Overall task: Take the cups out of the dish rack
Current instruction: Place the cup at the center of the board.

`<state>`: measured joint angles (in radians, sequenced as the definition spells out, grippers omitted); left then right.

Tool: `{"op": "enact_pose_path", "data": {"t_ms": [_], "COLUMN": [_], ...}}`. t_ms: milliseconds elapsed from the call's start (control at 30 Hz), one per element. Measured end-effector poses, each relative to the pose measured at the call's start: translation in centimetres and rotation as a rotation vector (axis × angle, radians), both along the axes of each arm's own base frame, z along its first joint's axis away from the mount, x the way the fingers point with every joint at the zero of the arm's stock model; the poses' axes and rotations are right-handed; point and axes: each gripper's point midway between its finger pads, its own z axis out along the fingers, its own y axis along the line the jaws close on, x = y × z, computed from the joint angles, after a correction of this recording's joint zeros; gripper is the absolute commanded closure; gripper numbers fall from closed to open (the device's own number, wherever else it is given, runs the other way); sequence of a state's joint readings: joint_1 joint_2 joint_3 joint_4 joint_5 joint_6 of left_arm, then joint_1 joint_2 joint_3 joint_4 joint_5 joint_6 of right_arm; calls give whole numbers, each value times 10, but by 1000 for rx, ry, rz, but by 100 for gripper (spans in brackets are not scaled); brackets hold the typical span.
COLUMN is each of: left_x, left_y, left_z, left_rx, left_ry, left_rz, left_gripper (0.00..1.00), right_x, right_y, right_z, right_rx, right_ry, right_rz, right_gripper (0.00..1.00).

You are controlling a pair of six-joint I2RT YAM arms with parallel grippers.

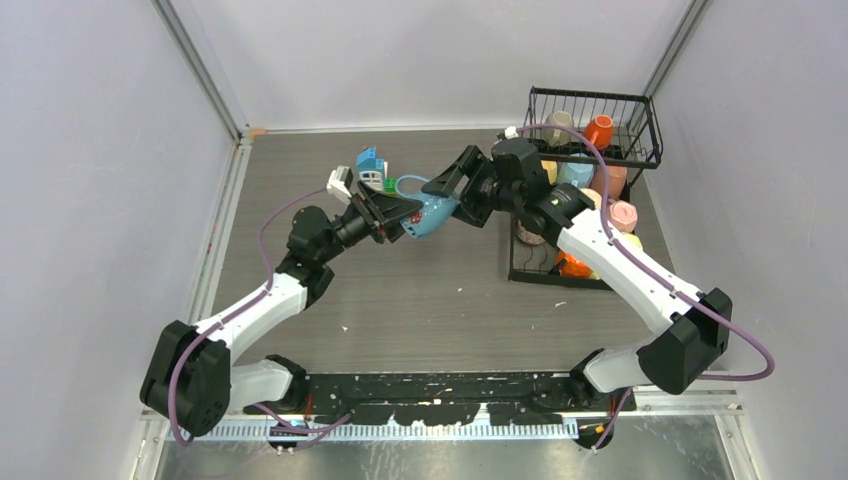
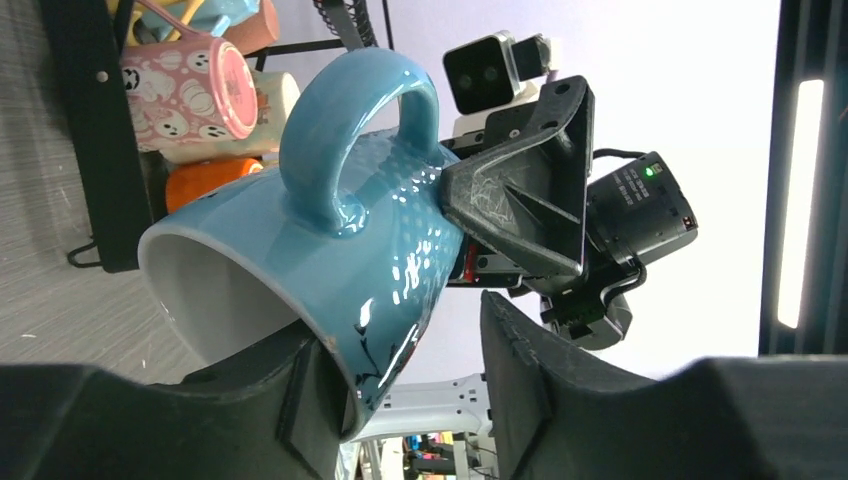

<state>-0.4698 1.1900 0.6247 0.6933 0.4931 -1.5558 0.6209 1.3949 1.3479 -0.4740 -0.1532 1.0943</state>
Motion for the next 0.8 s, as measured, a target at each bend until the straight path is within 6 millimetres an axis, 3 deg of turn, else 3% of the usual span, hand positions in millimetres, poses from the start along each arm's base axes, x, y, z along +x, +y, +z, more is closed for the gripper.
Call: {"op": "enact_pose_path", "data": {"t_ms": [133,267,333,400,533,800], "left_x": [-1,-1,-1,0,1,-4], "left_y": [0,2,4,5,5,5], "left_z": [6,16,26,29,25,7], "left_rx": [-24,-62,-94,-105,-96,15], "left_ry": [-6,-17,-44,-58,-54,-53], "left_rz": [-7,-6,0,8,9,14], "left_gripper": [71,99,100,100,100,100], "right_x": [2,5,6,7,7,-7], "right_y": [6,11,15,17,15,2], "right_z": [8,14,17,18,13,3], "right_rx": [49,106,150,170,176,79], "right_ry": [-7,-7,8,7,12,-25], "right_rz": [6,-1,-9,-11,-19,1], "right_gripper": [65,65,64,52,3,0]}}
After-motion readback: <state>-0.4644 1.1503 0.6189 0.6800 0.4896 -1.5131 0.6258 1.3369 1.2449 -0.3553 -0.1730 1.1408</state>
